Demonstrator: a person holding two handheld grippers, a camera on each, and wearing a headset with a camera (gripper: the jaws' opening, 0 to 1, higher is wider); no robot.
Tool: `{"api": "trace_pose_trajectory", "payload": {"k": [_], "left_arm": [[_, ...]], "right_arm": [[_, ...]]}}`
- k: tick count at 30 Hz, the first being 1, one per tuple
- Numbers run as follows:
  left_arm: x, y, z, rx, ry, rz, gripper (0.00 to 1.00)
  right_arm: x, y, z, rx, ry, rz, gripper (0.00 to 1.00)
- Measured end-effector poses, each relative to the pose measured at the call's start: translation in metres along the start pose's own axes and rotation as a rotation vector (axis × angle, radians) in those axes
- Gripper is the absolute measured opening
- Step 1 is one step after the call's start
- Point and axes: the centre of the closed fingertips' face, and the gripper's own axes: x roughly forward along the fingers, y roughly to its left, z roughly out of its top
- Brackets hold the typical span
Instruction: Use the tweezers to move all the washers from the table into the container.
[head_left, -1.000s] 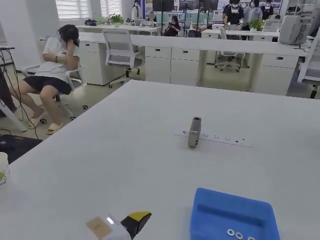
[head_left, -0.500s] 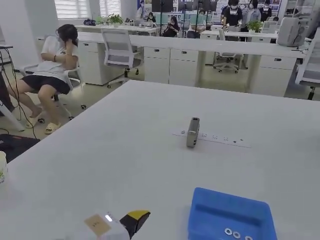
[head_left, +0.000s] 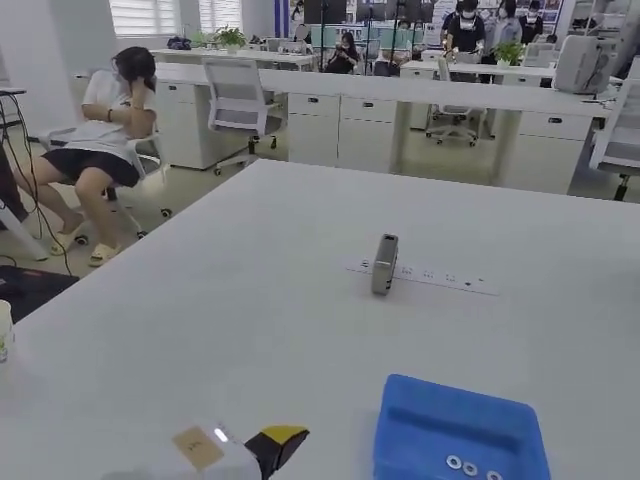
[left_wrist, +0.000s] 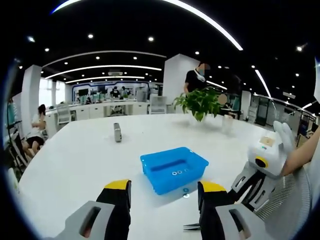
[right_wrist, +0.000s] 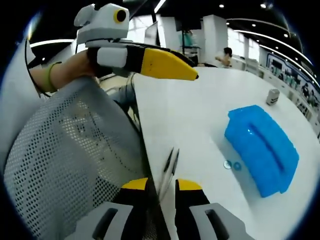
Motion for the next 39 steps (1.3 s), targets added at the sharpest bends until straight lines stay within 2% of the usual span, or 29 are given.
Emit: {"api": "trace_pose_trajectory", "payload": {"k": [3, 6, 9, 12, 16, 20, 23, 26, 29, 32, 34, 39], "left_arm": [[0.0, 0.001, 0.0, 0.0, 0.0, 0.005, 0.52], [0.0, 0.001, 0.0, 0.005, 0.002, 0.007, 0.52], [0.0, 0.002, 0.0, 0.004, 0.001, 0.008, 0.52], [0.0, 0.001, -0.001, 0.006, 0.007, 0.006, 0.52], [0.001, -0.002, -0.003, 0.005, 0.016, -0.012, 0.5], [0.001, -0.003, -0.002, 0.018, 0.013, -0.011, 0.49], [0.001, -0.004, -0.002, 0.02, 0.015, -0.018, 0.49], [0.001, -0.006, -0.002, 0.018, 0.014, -0.034, 0.48], [0.003, -0.015, -0.004, 0.0, 0.028, -0.093, 0.44], [0.005, -0.026, -0.006, 0.056, 0.055, -0.142, 0.35], [0.006, -0.033, -0.004, 0.088, 0.054, -0.171, 0.31], [0.008, -0.06, -0.018, 0.139, 0.144, -0.313, 0.25]], "right_arm": [[0.002, -0.003, -0.005, -0.028, 0.032, -0.02, 0.14], [0.005, -0.015, -0.014, -0.044, 0.061, -0.053, 0.13], [0.003, -0.024, -0.015, -0.03, 0.049, -0.063, 0.02], [0.003, -0.027, -0.012, 0.009, 0.022, -0.056, 0.02], [-0.001, -0.031, -0.015, 0.005, 0.031, -0.073, 0.02], [-0.01, -0.037, -0.024, -0.021, 0.046, -0.086, 0.04], [-0.015, -0.041, -0.031, -0.003, 0.047, -0.079, 0.03], [-0.018, -0.038, -0.034, -0.028, 0.049, -0.067, 0.02], [-0.018, -0.042, -0.033, -0.115, 0.068, -0.081, 0.0], [-0.017, -0.041, -0.032, -0.139, 0.073, -0.069, 0.0], [-0.018, -0.041, -0.031, -0.153, 0.07, -0.067, 0.0], [-0.028, -0.039, -0.012, -0.212, 0.011, -0.079, 0.0]]}}
